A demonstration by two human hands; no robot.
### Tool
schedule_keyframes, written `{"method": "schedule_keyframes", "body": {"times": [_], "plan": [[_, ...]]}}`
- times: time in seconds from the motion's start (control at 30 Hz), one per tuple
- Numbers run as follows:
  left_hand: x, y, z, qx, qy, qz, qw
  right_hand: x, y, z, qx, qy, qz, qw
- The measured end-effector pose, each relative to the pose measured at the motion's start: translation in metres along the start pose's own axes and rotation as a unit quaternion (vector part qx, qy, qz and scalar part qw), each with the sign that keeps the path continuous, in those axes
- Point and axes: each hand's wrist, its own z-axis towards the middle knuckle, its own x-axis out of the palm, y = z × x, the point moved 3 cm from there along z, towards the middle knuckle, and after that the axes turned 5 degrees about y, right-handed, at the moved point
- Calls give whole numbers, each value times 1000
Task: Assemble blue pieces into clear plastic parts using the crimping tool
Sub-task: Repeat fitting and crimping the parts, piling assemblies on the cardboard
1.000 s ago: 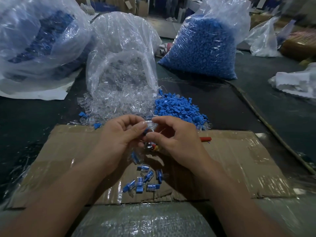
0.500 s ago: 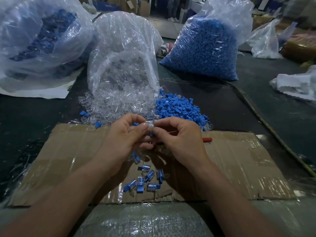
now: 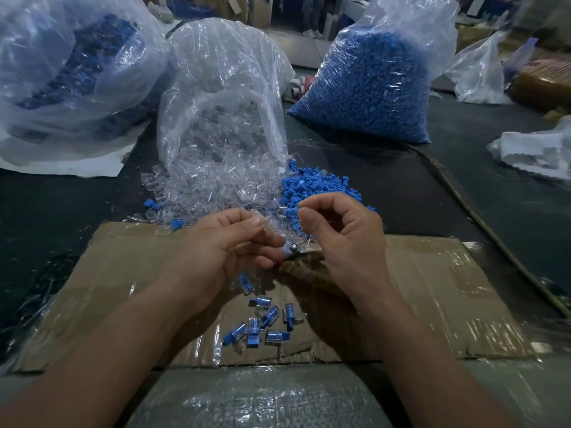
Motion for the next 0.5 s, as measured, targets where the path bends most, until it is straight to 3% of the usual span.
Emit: {"method": "schedule_keyframes", "body": {"times": [0.23, 0.5], "plan": [[3, -1, -3, -8, 8, 42, 999, 11, 4, -3, -22, 69, -54, 996], [3, 0, -2, -3, 12, 66, 998, 9, 7, -4, 6, 91, 14, 996]]}}
